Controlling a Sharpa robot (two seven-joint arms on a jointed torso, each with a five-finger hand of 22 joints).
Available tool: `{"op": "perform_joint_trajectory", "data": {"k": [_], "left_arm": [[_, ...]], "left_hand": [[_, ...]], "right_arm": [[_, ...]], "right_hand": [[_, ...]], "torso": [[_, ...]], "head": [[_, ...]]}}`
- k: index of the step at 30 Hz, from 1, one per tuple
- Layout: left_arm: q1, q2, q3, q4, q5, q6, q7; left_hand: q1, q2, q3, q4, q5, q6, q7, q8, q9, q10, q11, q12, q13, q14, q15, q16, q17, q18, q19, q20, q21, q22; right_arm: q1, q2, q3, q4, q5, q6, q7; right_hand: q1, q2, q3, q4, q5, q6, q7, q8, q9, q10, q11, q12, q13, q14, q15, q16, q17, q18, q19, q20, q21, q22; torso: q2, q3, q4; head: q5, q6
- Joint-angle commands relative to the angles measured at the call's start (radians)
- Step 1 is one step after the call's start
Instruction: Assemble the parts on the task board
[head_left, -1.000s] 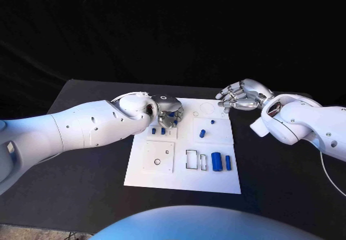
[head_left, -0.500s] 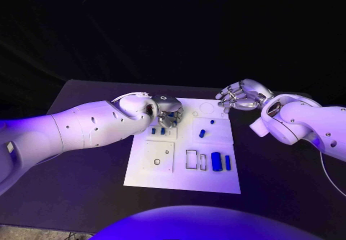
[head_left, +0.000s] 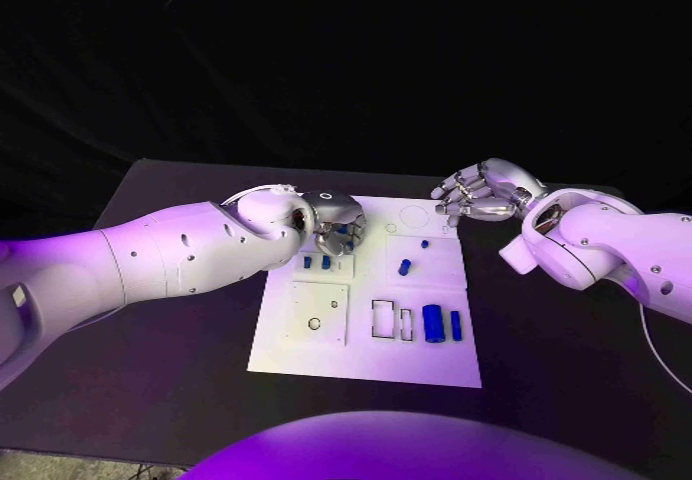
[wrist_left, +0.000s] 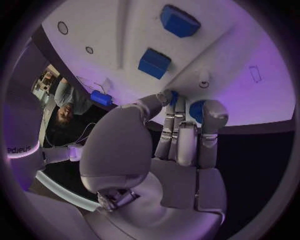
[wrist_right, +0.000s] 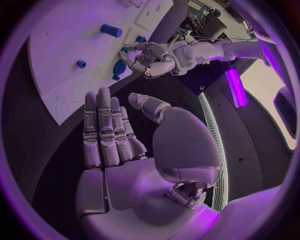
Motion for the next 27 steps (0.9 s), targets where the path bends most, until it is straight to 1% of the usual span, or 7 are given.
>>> {"op": "perform_joint_trajectory", "data": {"k": [1, 6, 11, 15, 21, 24, 27], "left_arm": [[-0.003, -0.015, 0.004, 0.015, 0.018, -0.005, 0.000], [-0.003, -0.043, 0.020, 0.040, 0.027, -0.017, 0.001], [-0.003, -0.084, 0.040, 0.074, 0.032, -0.037, 0.003], [-0.003, -0.112, 0.050, 0.096, 0.033, -0.055, 0.007], [-0.003, -0.137, 0.056, 0.115, 0.039, -0.051, 0.011], [-0.003, -0.145, 0.056, 0.118, 0.045, -0.037, 0.010], [-0.003, -0.151, 0.056, 0.119, 0.049, -0.026, 0.007]], "left_hand": [[0.007, -0.002, -0.002, -0.004, 0.006, -0.002, 0.006, -0.005, -0.001, 0.004, 0.005, -0.005, 0.003, 0.005, 0.000, 0.003, -0.002, -0.006, 0.000, 0.003, 0.003, 0.117], [0.005, -0.005, -0.004, -0.006, 0.006, -0.004, 0.008, -0.010, -0.001, 0.004, 0.007, -0.010, 0.002, 0.004, 0.002, 0.003, -0.004, -0.006, -0.001, 0.004, 0.003, 0.116], [0.002, -0.008, -0.007, -0.007, 0.006, -0.005, 0.010, -0.015, -0.001, 0.005, 0.009, -0.015, 0.002, 0.002, 0.004, 0.002, -0.008, -0.006, -0.003, 0.006, 0.004, 0.116], [0.001, -0.010, -0.007, -0.008, 0.005, -0.005, 0.010, -0.017, -0.001, 0.006, 0.010, -0.016, 0.002, 0.002, 0.005, 0.002, -0.009, -0.007, -0.002, 0.006, 0.008, 0.117], [0.001, -0.011, -0.008, -0.008, 0.004, -0.004, 0.011, -0.018, -0.001, 0.008, 0.011, -0.017, 0.002, 0.001, 0.006, 0.001, -0.010, -0.006, -0.003, 0.007, 0.008, 0.116], [-0.001, -0.012, -0.009, -0.008, 0.002, -0.003, 0.011, -0.019, -0.001, 0.009, 0.011, -0.019, 0.002, 0.000, 0.006, 0.000, -0.013, -0.006, -0.005, 0.008, 0.005, 0.115], [-0.002, -0.013, -0.010, -0.008, 0.002, -0.003, 0.011, -0.020, 0.000, 0.010, 0.011, -0.020, 0.002, -0.001, 0.007, 0.000, -0.015, -0.006, -0.006, 0.008, 0.003, 0.115]], "right_arm": [[-0.002, 0.001, 0.000, -0.001, -0.005, 0.010, 0.008], [-0.003, 0.001, 0.000, -0.004, -0.005, 0.009, 0.009], [-0.005, 0.000, 0.000, -0.005, -0.005, 0.009, 0.009], [-0.007, -0.001, 0.000, -0.006, -0.004, 0.009, 0.010], [-0.009, -0.002, 0.000, -0.005, -0.004, 0.009, 0.010], [-0.009, -0.003, 0.000, -0.005, -0.004, 0.009, 0.010], [-0.010, -0.003, 0.000, -0.005, -0.004, 0.009, 0.010]], "right_hand": [[-0.001, -0.007, -0.001, 0.007, 0.007, -0.004, -0.003, 0.007, 0.001, -0.005, 0.000, 0.003, -0.002, 0.009, 0.000, 0.000, 0.001, 0.012, 0.006, -0.001, -0.005, -0.001], [-0.001, -0.007, -0.001, 0.007, 0.007, -0.004, -0.003, 0.007, 0.001, -0.005, 0.000, 0.003, -0.002, 0.009, 0.000, 0.000, 0.001, 0.012, 0.006, -0.001, -0.005, -0.001], [-0.001, -0.007, -0.001, 0.007, 0.007, -0.004, -0.003, 0.007, 0.001, -0.005, 0.000, 0.003, -0.002, 0.009, 0.000, 0.000, 0.001, 0.012, 0.006, -0.001, -0.005, -0.001], [-0.001, -0.007, -0.001, 0.007, 0.007, -0.004, -0.003, 0.007, 0.001, -0.005, 0.000, 0.003, -0.002, 0.009, 0.000, 0.000, 0.001, 0.012, 0.006, -0.001, -0.005, -0.001], [-0.001, -0.007, -0.001, 0.007, 0.007, -0.004, -0.003, 0.007, 0.001, -0.005, 0.000, 0.003, -0.002, 0.009, 0.000, 0.000, 0.001, 0.012, 0.006, -0.001, -0.005, -0.001], [-0.001, -0.007, -0.001, 0.007, 0.007, -0.004, -0.003, 0.007, 0.001, -0.005, 0.000, 0.003, -0.002, 0.009, 0.000, 0.000, 0.001, 0.012, 0.006, -0.001, -0.005, -0.001], [-0.001, -0.007, 0.000, 0.009, 0.010, -0.004, -0.004, 0.007, 0.001, -0.005, -0.001, 0.004, -0.002, 0.009, 0.000, 0.000, 0.002, 0.012, 0.008, -0.001, -0.007, -0.003]], "torso": [[-0.001, -0.0006, 0.0004], [-0.001, 0.0002, 0.0009], [-0.001, -0.0003, 0.0014], [0.000, -0.0001, 0.0020], [0.000, -0.0014, 0.0002], [0.000, -0.0006, -0.0012], [0.001, -0.0001, -0.0002]], "head": [[0.003, 0.000], [0.002, 0.000], [0.001, 0.000], [0.004, 0.000], [0.007, 0.000], [0.010, 0.000], [0.009, 0.000]]}}
